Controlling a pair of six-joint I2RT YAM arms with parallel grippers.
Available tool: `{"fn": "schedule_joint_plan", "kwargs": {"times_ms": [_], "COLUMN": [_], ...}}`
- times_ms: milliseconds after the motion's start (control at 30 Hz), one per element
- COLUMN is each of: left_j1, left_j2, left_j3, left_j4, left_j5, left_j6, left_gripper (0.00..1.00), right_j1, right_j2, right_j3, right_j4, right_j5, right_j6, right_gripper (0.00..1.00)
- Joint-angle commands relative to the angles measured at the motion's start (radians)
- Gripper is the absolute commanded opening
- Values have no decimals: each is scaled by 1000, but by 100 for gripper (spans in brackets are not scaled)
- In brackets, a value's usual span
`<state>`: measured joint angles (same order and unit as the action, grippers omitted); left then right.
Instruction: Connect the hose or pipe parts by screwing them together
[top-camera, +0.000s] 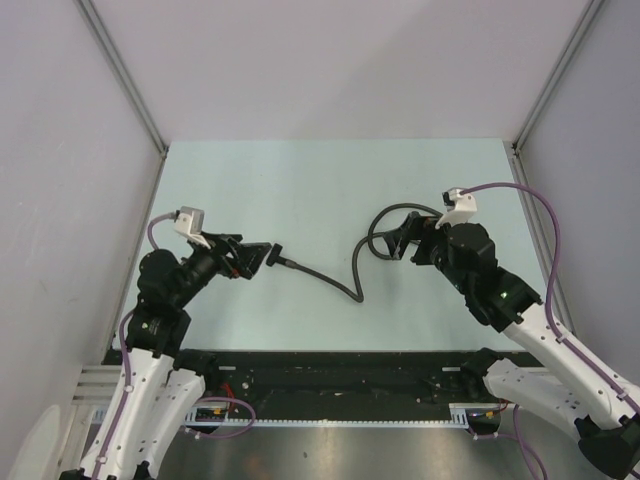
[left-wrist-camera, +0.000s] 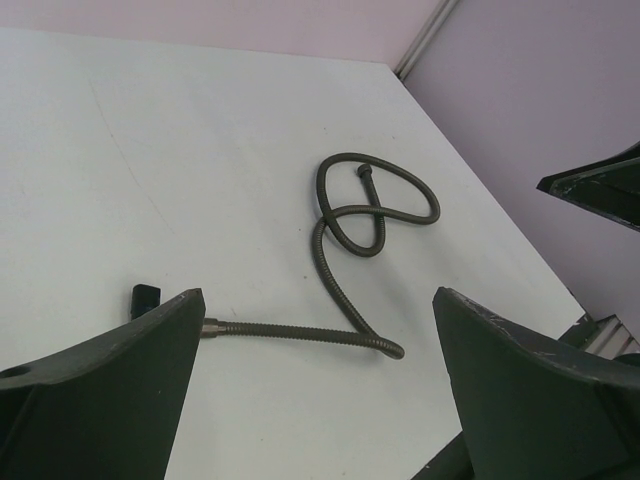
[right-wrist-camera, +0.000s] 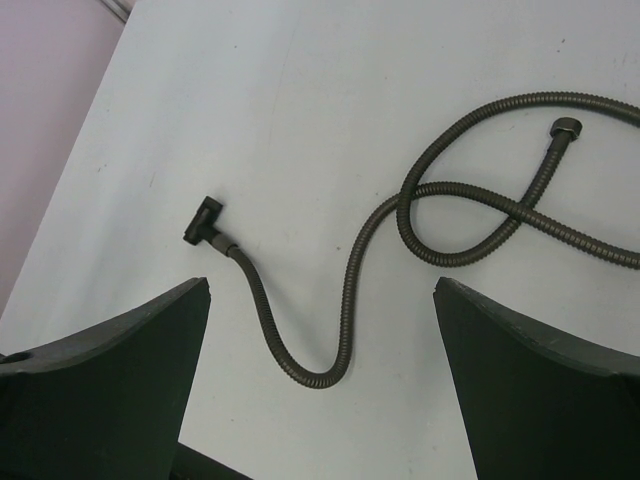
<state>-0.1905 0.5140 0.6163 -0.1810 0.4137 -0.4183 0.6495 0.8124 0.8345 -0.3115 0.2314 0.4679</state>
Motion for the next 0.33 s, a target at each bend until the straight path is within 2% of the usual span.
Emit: {"fn": "schedule_joint_plan", "kwargs": {"times_ms": [0, 300], "left_j1": [-1, -1], "left_j2": [-9, 3], "left_j3": [22, 49], "left_j4": [20, 15], "left_j5": [-6, -4], "left_j6": [1, 3], "left_gripper": [100, 100], "right_j1": [-1, -1], "right_j2": [-15, -7], "right_j3": [32, 32], "right_j4": [5, 21], "right_j5": [13, 6], "right_j6": [5, -15], "right_gripper": [100, 100]}}
